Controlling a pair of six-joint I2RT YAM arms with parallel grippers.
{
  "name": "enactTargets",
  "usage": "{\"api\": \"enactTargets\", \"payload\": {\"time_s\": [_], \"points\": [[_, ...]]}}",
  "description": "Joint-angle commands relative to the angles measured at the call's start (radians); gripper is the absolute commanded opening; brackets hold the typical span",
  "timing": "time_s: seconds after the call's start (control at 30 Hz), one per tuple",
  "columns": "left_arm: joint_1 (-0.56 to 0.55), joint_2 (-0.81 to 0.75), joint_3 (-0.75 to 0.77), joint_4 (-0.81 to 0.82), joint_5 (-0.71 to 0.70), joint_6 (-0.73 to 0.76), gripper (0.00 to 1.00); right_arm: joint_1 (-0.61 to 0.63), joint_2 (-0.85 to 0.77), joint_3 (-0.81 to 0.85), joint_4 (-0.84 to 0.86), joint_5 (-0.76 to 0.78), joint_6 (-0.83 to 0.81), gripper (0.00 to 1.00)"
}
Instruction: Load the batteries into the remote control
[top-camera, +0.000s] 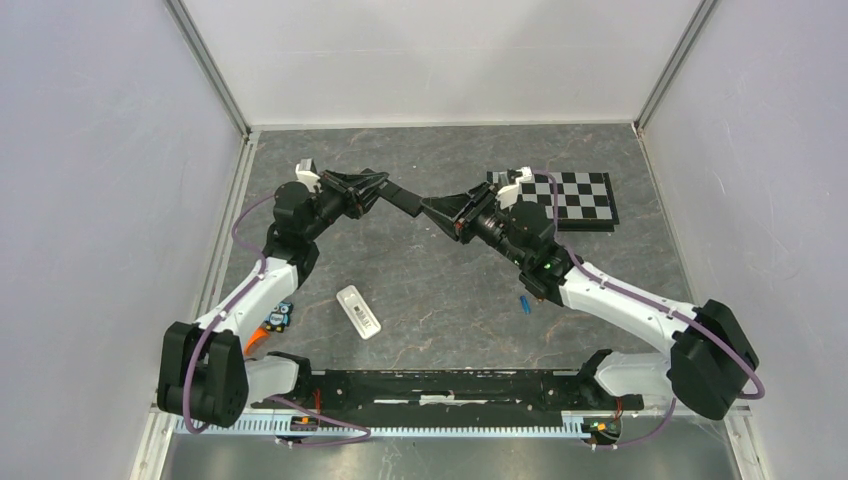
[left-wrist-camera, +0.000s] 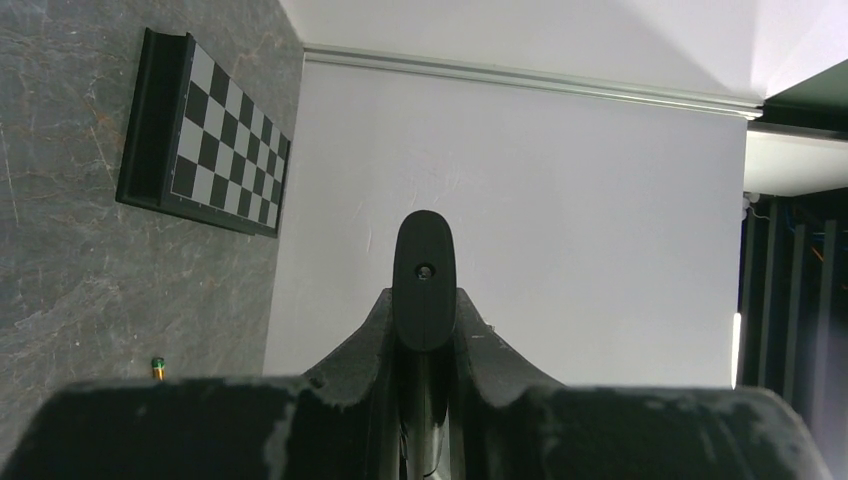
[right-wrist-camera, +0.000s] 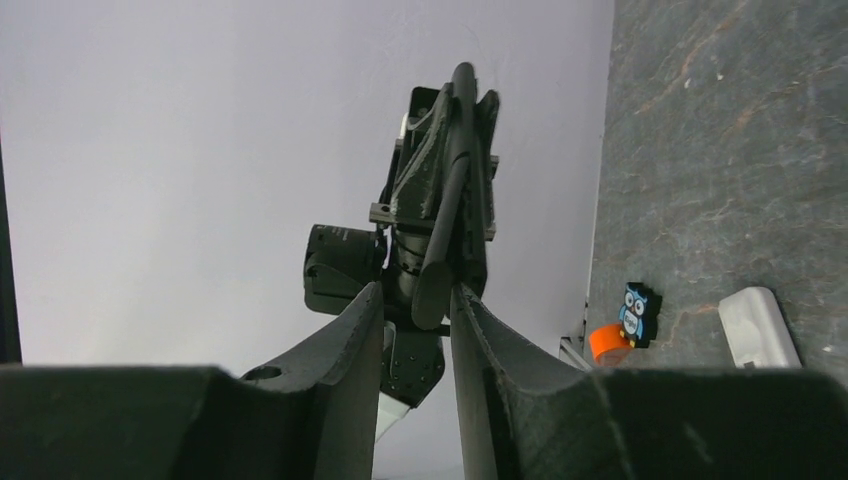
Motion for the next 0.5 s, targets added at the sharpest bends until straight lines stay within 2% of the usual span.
{"api": "enactTargets", "payload": {"time_s": [0.0, 0.13, 0.37, 0.47], "points": [[-0.004, -0.037, 0.051, 0.047, 0.007, 0.01, 0.02, -0.022, -0.04, -0.017, -0.057, 0.008, -0.019, 0.37], [-0.004, -0.032, 0.051, 0.045, 0.002, 0.014, 0.02, -0.031, -0.051, -0.021, -0.053, -0.007, -0.027, 0.42], [-0.004, -0.024, 0.05, 0.051, 0.001, 0.025, 0.02, -0.031, -0.043, 0.003, -0.072, -0.033, -0.12, 0.7], [-0.004, -0.03, 0.048, 0.05, 0.005, 0.034, 0.02, -0.032, -0.01, 0.032, -0.071, -0.063, -0.145, 0.73]]}}
